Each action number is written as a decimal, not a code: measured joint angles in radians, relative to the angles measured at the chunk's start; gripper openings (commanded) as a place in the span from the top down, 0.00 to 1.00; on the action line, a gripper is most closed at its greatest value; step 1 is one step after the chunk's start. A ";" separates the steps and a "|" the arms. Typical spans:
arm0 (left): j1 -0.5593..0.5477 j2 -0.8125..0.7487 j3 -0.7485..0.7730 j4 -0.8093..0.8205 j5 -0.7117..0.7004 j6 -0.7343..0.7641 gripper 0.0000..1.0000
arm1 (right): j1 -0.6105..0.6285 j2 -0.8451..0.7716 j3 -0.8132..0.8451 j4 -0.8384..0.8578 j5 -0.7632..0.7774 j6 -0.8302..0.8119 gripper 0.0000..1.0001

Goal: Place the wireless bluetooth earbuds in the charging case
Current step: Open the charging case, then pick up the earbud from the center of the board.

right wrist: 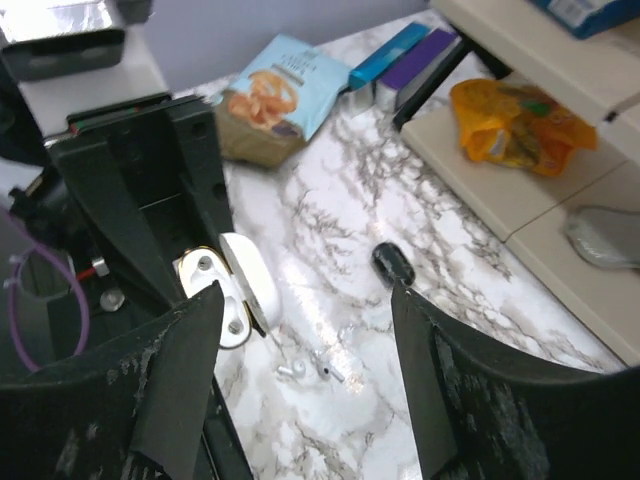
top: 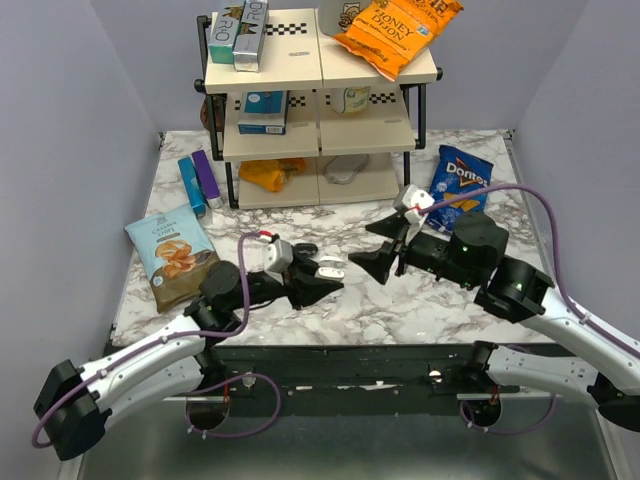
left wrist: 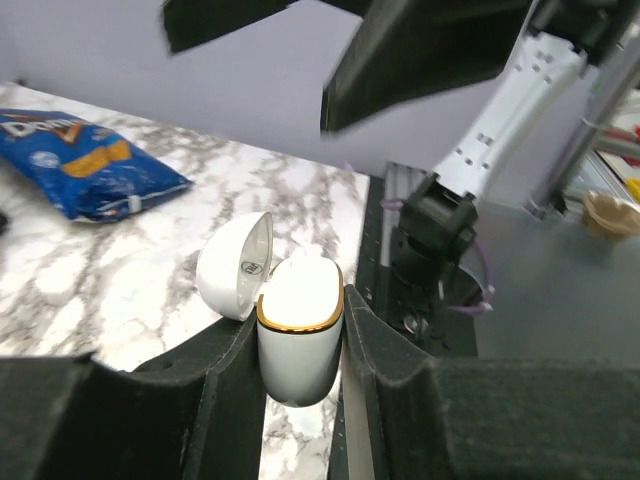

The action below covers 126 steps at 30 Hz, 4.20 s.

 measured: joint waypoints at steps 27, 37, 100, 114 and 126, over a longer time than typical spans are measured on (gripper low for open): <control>-0.047 -0.422 -0.225 -0.083 -0.408 -0.019 1.00 | -0.064 0.408 -0.457 0.304 -0.040 0.293 0.49; -0.058 -0.529 -0.243 -0.128 -0.543 -0.018 1.00 | -0.053 0.499 -0.451 0.388 -0.073 0.542 0.50; -0.095 -0.589 -0.248 -0.253 -0.692 -0.018 1.00 | 0.099 0.739 -0.218 0.179 0.201 0.592 0.76; -0.100 -0.581 -0.248 -0.263 -0.695 -0.018 1.00 | 0.100 0.679 -0.242 0.126 0.262 0.571 0.99; -0.100 -0.434 -0.247 -0.154 -0.693 0.006 1.00 | 0.100 0.320 -0.228 -0.079 0.465 0.403 0.99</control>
